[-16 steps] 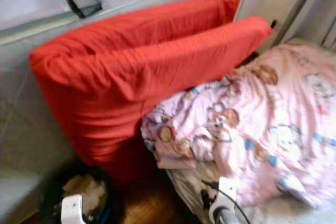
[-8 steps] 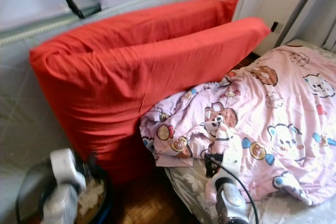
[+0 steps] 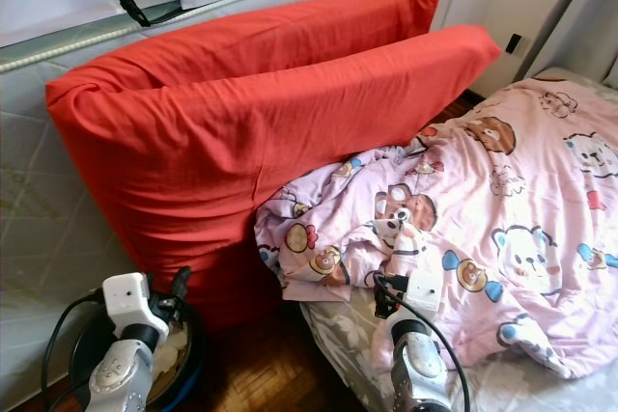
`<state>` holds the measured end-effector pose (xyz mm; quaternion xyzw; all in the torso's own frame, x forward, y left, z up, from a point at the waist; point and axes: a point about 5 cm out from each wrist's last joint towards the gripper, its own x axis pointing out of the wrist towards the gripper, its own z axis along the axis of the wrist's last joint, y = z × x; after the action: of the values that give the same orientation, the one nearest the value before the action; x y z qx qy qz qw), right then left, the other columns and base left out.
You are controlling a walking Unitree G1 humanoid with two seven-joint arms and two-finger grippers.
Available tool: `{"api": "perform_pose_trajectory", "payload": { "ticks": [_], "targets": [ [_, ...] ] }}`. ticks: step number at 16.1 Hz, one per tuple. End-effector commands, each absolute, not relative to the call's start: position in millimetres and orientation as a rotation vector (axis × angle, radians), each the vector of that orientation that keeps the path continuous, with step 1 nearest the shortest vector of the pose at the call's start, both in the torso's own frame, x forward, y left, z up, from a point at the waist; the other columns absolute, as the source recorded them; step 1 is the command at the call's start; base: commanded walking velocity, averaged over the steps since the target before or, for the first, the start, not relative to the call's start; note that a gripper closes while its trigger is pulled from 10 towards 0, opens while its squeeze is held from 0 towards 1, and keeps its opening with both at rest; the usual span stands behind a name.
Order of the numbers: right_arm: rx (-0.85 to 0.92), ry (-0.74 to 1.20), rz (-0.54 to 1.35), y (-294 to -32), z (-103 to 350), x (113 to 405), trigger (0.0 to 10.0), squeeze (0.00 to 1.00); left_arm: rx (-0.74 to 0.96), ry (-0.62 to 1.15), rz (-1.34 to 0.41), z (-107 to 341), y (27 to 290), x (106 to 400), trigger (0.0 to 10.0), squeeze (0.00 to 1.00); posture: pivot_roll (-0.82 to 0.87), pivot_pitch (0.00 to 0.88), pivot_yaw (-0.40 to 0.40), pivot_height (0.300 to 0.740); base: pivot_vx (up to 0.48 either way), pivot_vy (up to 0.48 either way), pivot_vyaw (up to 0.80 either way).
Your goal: Clean up the room
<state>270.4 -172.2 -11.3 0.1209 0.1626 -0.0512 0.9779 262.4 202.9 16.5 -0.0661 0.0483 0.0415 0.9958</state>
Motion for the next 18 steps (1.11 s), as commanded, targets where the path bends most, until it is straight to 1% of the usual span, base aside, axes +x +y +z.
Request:
{"api": "perform_pose_trajectory", "payload": {
  "ticks": [1, 2, 4, 8, 14, 15, 17, 18],
  "targets": [
    [0.24, 0.331, -0.111, -172.0, -11.8, 270.1, 10.0, 0.0, -0.131, 0.111, 0.086, 14.7, 203.7, 259.4, 10.0, 0.0, 0.05, 0.064, -0.014, 0.705, 0.0, 0.0, 0.0],
    [0.228, 0.345, -0.106, -170.3, -12.5, 270.4, 10.0, 0.0, -0.129, 0.111, 0.085, 15.7, 204.0, 259.5, 10.0, 0.0, 0.05, 0.06, -0.013, 0.705, 0.0, 0.0, 0.0],
    [0.219, 0.36, -0.106, -169.0, -13.7, 270.4, 10.0, 0.0, -0.125, 0.109, 0.086, 17.0, 205.2, 259.7, 10.0, 0.0, 0.05, 0.056, -0.01, 0.68, 0.0, 0.0, 0.0],
    [0.225, 0.356, -0.107, -168.1, -12.6, 271.9, 10.0, 0.0, -0.112, 0.101, 0.092, 22.5, 210.9, 264.5, 10.0, 0.0, 0.06, 0.099, -0.005, 0.68, 0.0, 0.0, 0.0],
    [0.213, 0.365, -0.11, -166.4, -10.2, 276.3, 10.0, 0.0, -0.117, 0.092, 0.096, 27.4, 208.4, 268.8, 10.0, 0.0, 0.06, 0.138, -0.011, 0.68, 0.0, 0.0, 0.0],
    [0.207, 0.397, -0.109, -164.8, -12.0, 276.9, 10.0, 0.0, -0.12, 0.091, 0.096, 27.5, 207.5, 268.4, 10.0, 0.0, 0.06, 0.14, -0.012, 0.68, 0.0, 0.0, 0.0],
    [0.208, 0.396, -0.097, -163.0, -12.6, 276.2, 10.0, 0.0, -0.121, 0.093, 0.097, 27.1, 207.3, 267.2, 10.0, 0.0, 0.07, 0.144, -0.015, 0.655, 0.0, 0.0, 0.0],
    [0.206, 0.392, -0.091, -162.1, -12.4, 276.2, 10.0, 0.0, -0.121, 0.095, 0.099, 26.9, 207.8, 266.7, 10.0, 0.0, 0.07, 0.146, -0.016, 0.65, 0.0, 0.0, 0.0]
  ]
}}
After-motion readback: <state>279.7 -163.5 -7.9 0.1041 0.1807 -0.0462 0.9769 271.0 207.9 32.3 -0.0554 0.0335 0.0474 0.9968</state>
